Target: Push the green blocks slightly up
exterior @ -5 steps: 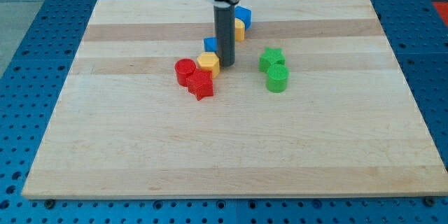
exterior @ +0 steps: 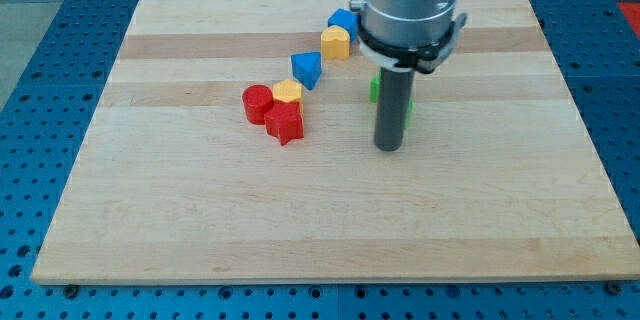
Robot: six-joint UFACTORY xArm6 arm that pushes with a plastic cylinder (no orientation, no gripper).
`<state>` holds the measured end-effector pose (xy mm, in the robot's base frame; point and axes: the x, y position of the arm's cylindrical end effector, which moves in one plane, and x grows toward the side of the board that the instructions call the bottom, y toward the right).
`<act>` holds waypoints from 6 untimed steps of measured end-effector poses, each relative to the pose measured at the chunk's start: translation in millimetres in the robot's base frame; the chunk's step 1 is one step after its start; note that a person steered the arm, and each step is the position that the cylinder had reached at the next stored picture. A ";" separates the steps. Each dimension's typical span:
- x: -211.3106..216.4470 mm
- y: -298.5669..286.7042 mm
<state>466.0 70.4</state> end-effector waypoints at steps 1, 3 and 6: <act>-14.1 3.0; -22.5 3.0; -28.6 -25.5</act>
